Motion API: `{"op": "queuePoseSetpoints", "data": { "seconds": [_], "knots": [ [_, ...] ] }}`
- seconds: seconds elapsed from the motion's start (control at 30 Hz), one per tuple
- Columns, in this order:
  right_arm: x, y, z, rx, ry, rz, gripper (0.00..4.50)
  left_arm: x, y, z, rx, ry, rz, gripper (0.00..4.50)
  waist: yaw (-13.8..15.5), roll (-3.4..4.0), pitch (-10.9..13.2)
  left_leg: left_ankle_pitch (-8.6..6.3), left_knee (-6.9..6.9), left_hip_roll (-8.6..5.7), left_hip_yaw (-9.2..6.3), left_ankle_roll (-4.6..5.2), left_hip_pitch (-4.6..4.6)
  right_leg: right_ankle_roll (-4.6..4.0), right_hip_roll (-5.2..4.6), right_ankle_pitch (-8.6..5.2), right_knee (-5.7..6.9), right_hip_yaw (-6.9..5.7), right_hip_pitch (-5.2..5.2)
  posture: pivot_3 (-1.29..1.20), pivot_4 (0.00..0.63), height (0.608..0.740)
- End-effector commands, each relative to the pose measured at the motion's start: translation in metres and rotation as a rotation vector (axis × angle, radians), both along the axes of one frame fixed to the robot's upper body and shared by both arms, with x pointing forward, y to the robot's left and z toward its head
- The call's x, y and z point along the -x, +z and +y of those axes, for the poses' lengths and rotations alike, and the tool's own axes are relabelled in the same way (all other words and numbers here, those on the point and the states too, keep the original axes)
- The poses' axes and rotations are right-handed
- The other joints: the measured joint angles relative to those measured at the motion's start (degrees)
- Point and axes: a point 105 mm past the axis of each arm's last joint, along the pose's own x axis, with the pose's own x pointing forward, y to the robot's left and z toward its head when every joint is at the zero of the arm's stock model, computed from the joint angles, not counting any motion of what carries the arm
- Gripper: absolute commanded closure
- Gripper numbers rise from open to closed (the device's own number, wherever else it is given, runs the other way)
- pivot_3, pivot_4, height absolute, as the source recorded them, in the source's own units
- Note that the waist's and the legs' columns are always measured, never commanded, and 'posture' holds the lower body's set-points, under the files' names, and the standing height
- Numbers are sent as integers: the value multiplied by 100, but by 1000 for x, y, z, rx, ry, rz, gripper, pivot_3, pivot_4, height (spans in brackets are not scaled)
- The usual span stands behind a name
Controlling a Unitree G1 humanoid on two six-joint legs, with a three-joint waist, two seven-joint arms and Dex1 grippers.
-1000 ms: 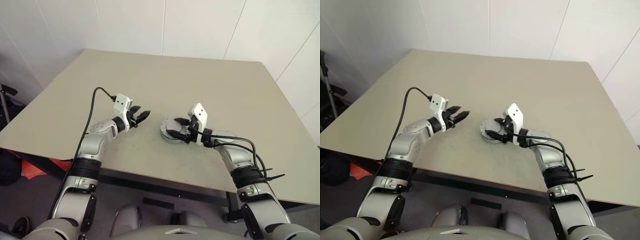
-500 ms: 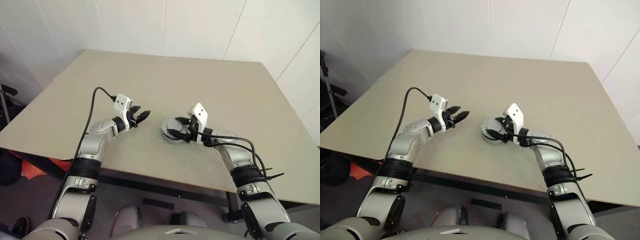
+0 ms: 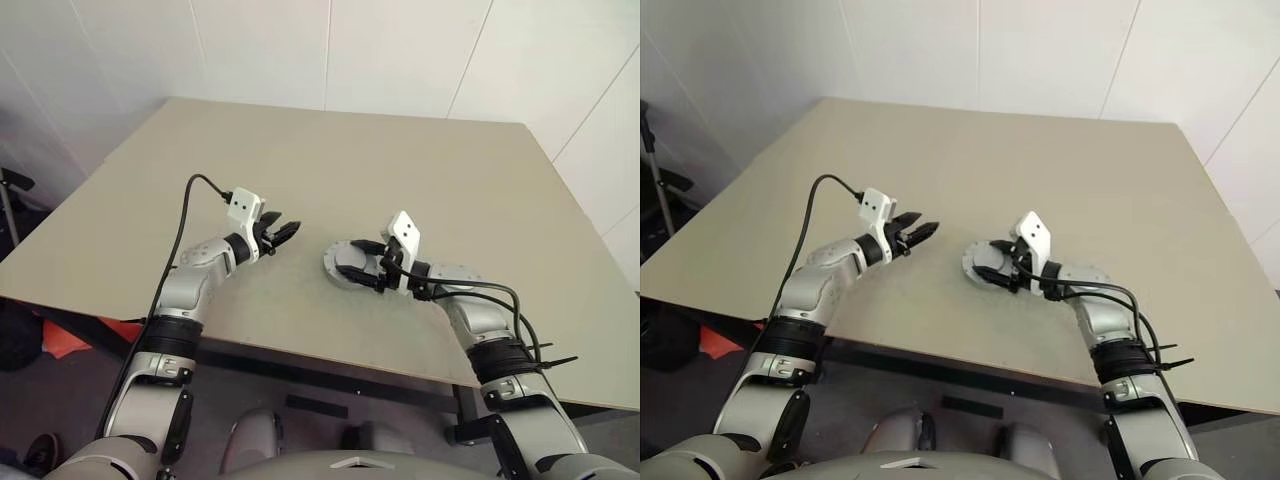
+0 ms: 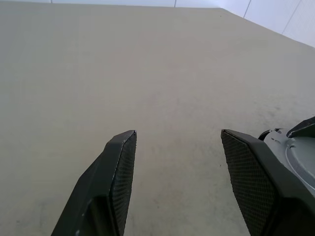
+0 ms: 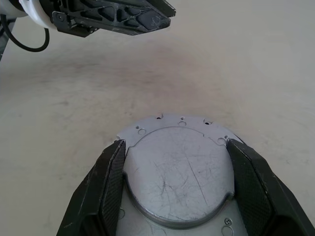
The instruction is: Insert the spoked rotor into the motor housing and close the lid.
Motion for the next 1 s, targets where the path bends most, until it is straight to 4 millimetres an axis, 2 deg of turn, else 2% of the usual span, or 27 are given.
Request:
{"op": "queuePoseSetpoints", "data": {
  "seconds": [0.03, 0.37, 0.6, 0.83, 1.0],
  "knots": [
    [-4, 2, 2, -4, -18, -18, 1336, -1, 9, 0, -3, -6, -42, 1590, -1, 0, 0, 0, 0, 0, 0, -1, 2, 0, 0, 0, 0, 0, 1, 0, 0, 740],
    [-8, 0, 1, 17, -27, -31, 1336, 0, 9, 0, -2, -3, -41, 1590, -3, 0, 0, 3, 1, 1, 0, -5, 8, 0, 0, 1, 4, 0, 4, 0, 0, 740],
    [-10, -14, -8, 64, -61, 12, 1336, 0, 9, 1, -2, -2, -40, 1590, -5, 0, 0, 4, 3, 1, 0, -6, 15, 0, 0, 1, 5, 0, 11, 0, 0, 740],
    [-10, -26, -13, 104, -80, 42, 1336, 0, 9, 0, -2, -5, -40, 1590, -2, 0, 0, 4, 2, 1, 0, -11, 80, 7, 0, -3, -7, 1, 71, 0, 0, 740],
    [-12, -29, -14, 118, -98, 47, 1336, 1, 9, 0, -2, -7, -40, 1590, -4, 0, 1, 5, 1, 1, 0, -14, 111, 43, 0, -24, -10, 3, 98, 0, 0, 740]
  ]
}}
